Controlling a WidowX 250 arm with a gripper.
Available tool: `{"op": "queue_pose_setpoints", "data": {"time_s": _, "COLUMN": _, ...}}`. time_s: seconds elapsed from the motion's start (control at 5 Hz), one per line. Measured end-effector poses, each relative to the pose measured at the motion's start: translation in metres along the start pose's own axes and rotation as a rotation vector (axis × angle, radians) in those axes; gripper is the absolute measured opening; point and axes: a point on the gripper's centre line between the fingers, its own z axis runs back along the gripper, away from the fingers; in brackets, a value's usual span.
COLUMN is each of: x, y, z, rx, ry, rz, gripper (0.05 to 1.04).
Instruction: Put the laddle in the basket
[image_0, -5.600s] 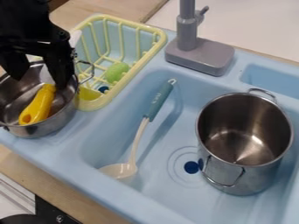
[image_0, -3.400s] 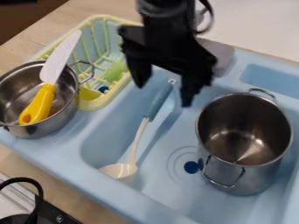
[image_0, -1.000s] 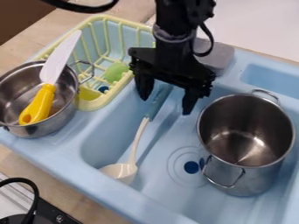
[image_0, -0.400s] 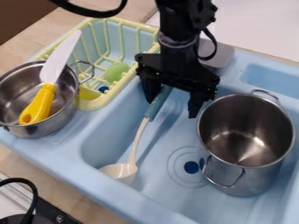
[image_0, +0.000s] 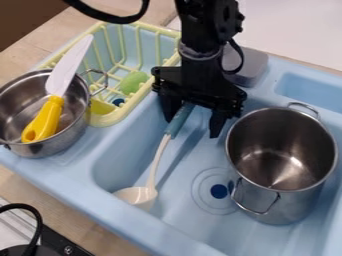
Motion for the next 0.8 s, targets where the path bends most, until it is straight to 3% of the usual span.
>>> {"op": "queue_pose_setpoints", "data": {"time_s": 0.4, "x": -0.0045, "y": 0.0050, "z": -0.0011, "rx": 0.026, "ry": -0.022, "rz": 0.011, "gripper": 0.354}}
{"op": "queue_pose_setpoints", "data": {"time_s": 0.6, "x": -0.0071, "y": 0.0060, "z": 0.0013, "rx": 0.025, "ry": -0.035, "rz": 0.017, "gripper": 0.243}}
{"op": "queue_pose_setpoints", "data": {"time_s": 0.8, "x": -0.0074, "y": 0.0073, "z": 0.0069, "rx": 0.018, "ry": -0.055, "rz": 0.026, "gripper": 0.243}}
